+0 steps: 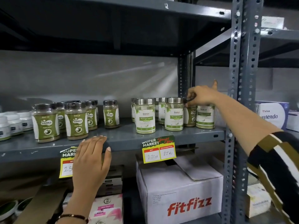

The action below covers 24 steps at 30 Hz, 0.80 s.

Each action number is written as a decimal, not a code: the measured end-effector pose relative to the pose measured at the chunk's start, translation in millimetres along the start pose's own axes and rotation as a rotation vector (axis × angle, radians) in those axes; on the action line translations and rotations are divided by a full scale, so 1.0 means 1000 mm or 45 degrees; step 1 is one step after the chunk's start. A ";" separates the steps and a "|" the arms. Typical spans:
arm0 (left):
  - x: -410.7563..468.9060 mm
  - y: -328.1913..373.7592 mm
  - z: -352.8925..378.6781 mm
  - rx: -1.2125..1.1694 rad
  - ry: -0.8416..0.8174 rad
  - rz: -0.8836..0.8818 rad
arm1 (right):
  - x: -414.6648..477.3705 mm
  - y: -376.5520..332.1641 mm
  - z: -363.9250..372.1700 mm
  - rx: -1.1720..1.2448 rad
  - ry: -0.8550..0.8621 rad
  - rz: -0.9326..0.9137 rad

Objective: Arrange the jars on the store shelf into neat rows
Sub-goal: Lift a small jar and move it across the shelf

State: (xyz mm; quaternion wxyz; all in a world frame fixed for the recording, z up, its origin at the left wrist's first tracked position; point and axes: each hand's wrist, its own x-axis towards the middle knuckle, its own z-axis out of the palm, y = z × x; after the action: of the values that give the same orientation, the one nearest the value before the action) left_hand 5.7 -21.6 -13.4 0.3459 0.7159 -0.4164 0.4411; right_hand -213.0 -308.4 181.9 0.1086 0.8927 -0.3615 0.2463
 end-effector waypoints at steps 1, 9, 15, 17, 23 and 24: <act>0.000 0.000 0.000 0.003 -0.004 0.000 | 0.000 0.001 -0.001 0.060 0.000 -0.013; -0.001 0.001 -0.001 -0.003 -0.007 0.001 | -0.002 0.000 -0.027 0.549 0.430 0.137; -0.001 0.001 0.000 0.004 -0.014 0.010 | -0.010 -0.053 -0.077 0.821 0.797 -0.069; -0.001 0.000 -0.001 0.007 -0.021 0.007 | -0.012 -0.084 -0.078 0.946 0.731 -0.133; 0.000 0.005 -0.004 0.008 -0.056 -0.027 | -0.007 -0.177 -0.046 1.072 0.524 -0.226; 0.000 0.005 -0.005 0.004 -0.062 -0.031 | -0.007 -0.192 -0.039 1.067 0.501 -0.246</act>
State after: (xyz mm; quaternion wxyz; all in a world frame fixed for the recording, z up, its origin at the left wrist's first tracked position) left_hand -0.5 -19.4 -11.2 0.3400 0.7320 -0.4152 0.4197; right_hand -97.2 -152.7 208.2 -0.1723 0.8253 -0.1189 0.5244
